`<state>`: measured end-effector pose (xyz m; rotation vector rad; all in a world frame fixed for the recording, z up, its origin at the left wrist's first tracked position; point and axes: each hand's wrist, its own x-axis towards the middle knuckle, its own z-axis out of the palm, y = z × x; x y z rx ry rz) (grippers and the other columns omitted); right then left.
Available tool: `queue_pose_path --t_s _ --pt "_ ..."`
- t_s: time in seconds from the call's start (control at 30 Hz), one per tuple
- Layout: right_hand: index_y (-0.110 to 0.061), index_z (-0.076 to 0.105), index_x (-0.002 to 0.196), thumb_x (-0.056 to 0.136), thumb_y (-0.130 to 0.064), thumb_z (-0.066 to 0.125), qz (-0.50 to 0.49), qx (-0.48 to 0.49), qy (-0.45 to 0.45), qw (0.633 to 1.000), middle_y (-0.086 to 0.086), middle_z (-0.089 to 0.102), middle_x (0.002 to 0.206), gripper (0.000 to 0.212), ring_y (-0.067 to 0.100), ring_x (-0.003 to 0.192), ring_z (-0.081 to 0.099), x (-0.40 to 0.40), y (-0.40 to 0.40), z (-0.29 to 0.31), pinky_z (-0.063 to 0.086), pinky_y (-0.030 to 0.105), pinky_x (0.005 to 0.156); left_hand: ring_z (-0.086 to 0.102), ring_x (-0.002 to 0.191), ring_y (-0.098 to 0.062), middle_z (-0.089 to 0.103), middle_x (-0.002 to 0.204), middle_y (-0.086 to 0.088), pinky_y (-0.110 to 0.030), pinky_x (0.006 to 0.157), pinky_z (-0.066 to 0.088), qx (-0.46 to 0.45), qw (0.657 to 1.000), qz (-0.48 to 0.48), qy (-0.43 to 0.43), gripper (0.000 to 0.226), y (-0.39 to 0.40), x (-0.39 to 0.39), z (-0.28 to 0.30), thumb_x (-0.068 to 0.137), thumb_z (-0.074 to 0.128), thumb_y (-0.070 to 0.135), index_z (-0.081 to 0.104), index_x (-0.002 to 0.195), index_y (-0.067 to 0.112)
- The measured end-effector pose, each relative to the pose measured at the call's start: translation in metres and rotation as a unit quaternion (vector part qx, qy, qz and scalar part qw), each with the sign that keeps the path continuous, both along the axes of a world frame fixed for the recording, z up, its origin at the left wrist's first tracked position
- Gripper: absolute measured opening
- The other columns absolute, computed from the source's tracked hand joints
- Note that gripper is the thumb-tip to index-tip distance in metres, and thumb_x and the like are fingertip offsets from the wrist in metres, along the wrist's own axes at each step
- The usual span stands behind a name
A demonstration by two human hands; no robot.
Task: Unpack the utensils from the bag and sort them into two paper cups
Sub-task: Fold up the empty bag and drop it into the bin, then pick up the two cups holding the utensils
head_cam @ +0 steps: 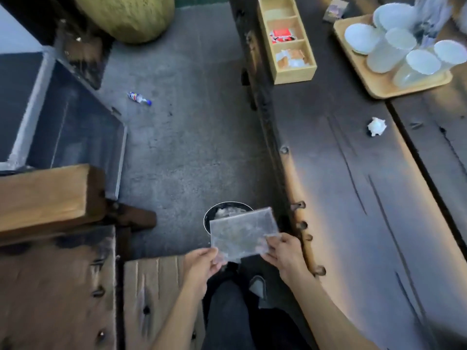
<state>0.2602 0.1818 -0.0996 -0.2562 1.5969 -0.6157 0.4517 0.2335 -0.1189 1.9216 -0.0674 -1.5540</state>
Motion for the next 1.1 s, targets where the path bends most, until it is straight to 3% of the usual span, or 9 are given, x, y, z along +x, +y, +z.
queue_pose_path --t_s 0.13,0.37,0.57,0.7,0.83,0.9,0.97,1.03,1.1 --pt "0.004 0.058 0.109 0.098 -0.003 0.045 -0.051 0.082 -0.016 0.995 0.024 0.072 0.100 0.018 0.035 0.087 0.070 0.020 -0.011 -0.090 0.055 0.034 0.062 0.068 0.047 -0.021 0.067 0.071 -0.020 -0.020 0.043 0.053 0.030 0.996 0.080 0.000 0.013 -0.015 0.015 -0.071 0.091 0.054 -0.012 0.061 0.086 -0.002" --pt "0.002 0.061 0.094 0.095 0.004 0.050 -0.042 0.117 -0.006 0.992 0.021 0.069 0.087 0.011 0.025 0.067 0.069 0.037 -0.036 -0.228 0.057 0.028 0.055 0.064 0.082 -0.039 0.065 0.090 -0.025 -0.021 0.040 0.053 0.062 0.994 0.079 -0.048 0.023 -0.051 0.037 -0.211 0.088 0.052 -0.018 0.060 0.082 0.003" --pt "0.000 0.058 0.092 0.096 0.004 0.046 -0.024 0.117 0.005 0.993 0.021 0.068 0.083 0.014 0.017 0.047 0.069 0.046 -0.061 -0.315 0.058 0.029 0.056 0.063 0.082 -0.034 0.062 0.101 -0.028 -0.020 0.043 0.054 0.058 0.994 0.076 -0.053 0.016 -0.071 0.042 -0.303 0.090 0.051 -0.014 0.058 0.096 -0.001" --pt "0.004 0.055 0.102 0.098 0.000 0.046 -0.023 0.109 -0.016 0.994 0.024 0.066 0.085 0.010 0.020 0.046 0.070 0.047 -0.073 -0.346 0.057 0.025 0.044 0.061 0.070 -0.023 0.060 0.094 -0.023 -0.020 0.044 0.056 0.039 0.994 0.091 -0.041 0.014 -0.082 0.044 -0.336 0.092 0.052 -0.012 0.056 0.094 0.001" --pt "-0.001 0.057 0.091 0.099 -0.011 0.047 0.010 0.105 -0.022 0.994 0.019 0.067 0.086 0.016 0.026 0.064 0.071 0.049 -0.074 -0.336 0.058 0.029 0.054 0.059 0.069 -0.020 0.059 0.094 -0.017 -0.020 0.047 0.057 0.043 0.994 0.074 -0.062 0.018 -0.078 0.050 -0.348 0.092 0.060 -0.002 0.052 0.105 0.007" --pt "-0.006 0.057 0.089 0.097 -0.011 0.048 0.030 0.095 0.002 0.995 0.013 0.068 0.086 0.014 0.026 0.069 0.068 0.049 -0.071 -0.311 0.054 0.029 0.059 0.060 0.076 -0.023 0.064 0.101 -0.017 -0.033 0.066 0.062 0.043 0.994 0.051 -0.091 0.017 -0.072 0.054 -0.337 0.089 0.063 0.000 0.056 0.099 0.012" --pt "-0.011 0.058 0.089 0.096 -0.009 0.048 0.061 0.063 0.038 0.995 0.008 0.068 0.086 0.013 0.024 0.069 0.066 0.051 -0.068 -0.272 0.049 0.029 0.061 0.061 0.083 -0.026 0.069 0.102 -0.016 -0.042 0.087 0.056 0.031 0.993 0.037 -0.111 0.021 -0.068 0.057 -0.312 0.085 0.065 0.001 0.059 0.089 0.020" --pt "-0.014 0.059 0.088 0.094 -0.005 0.048 0.073 0.013 0.052 0.996 0.008 0.068 0.087 0.015 0.021 0.068 0.064 0.055 -0.069 -0.226 0.044 0.027 0.061 0.060 0.089 -0.025 0.066 0.090 -0.005 -0.036 0.085 0.050 -0.006 0.991 0.025 -0.128 0.024 -0.072 0.057 -0.267 0.086 0.064 -0.001 0.059 0.087 0.022" --pt "-0.011 0.061 0.097 0.094 -0.004 0.051 0.070 -0.039 0.054 0.995 0.006 0.067 0.088 0.013 0.018 0.067 0.063 0.057 -0.070 -0.168 0.043 0.028 0.061 0.061 0.096 -0.026 0.064 0.092 -0.001 -0.027 0.083 0.047 -0.054 0.983 -0.030 -0.171 0.023 -0.081 0.056 -0.208 0.087 0.064 0.000 0.059 0.098 0.020"
